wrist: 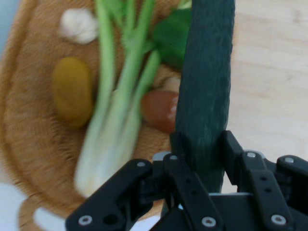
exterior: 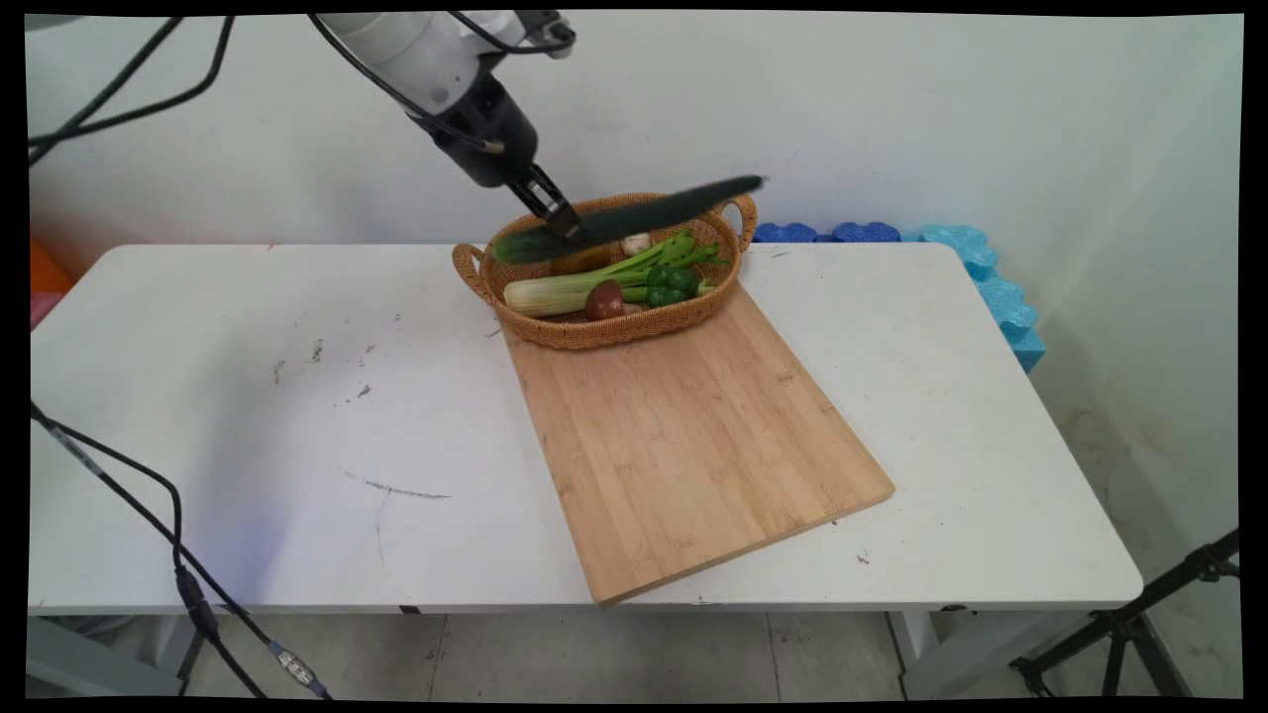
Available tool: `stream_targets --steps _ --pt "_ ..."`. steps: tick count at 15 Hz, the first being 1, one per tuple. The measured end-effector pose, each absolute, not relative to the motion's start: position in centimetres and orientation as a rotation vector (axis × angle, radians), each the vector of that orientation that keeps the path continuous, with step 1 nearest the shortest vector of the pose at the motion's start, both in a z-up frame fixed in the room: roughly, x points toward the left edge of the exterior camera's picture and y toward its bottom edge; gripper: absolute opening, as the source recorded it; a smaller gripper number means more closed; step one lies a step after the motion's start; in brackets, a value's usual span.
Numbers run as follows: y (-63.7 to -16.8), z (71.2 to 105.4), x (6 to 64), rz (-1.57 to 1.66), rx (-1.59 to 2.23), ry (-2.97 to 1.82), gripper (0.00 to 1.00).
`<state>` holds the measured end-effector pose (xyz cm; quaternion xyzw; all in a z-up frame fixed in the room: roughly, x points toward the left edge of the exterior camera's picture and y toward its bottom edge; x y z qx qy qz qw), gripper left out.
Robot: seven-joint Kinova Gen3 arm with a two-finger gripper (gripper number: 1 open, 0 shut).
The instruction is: Place the picked object in the vegetable basket
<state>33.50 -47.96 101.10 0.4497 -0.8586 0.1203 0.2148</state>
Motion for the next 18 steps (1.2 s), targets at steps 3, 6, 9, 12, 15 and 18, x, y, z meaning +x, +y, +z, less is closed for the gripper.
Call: stream_targets --steps 3,6,9,12,15,18 --pt "-49.2 100.6 35.6 0.361 1.322 -2.386 0.00" --pt "-49.6 99.6 36.8 0.363 1.387 -2.394 0.00" --pt "-49.6 98.5 37.4 0.348 1.459 -2.405 0.00" --pt "-49.8 97.8 37.4 0.336 1.508 -2.399 1.00" --pt "-50.1 97.4 37.2 0.327 1.524 -2.389 1.00" --pt "-50.2 97.9 36.4 0.304 1.501 -2.359 1.00"
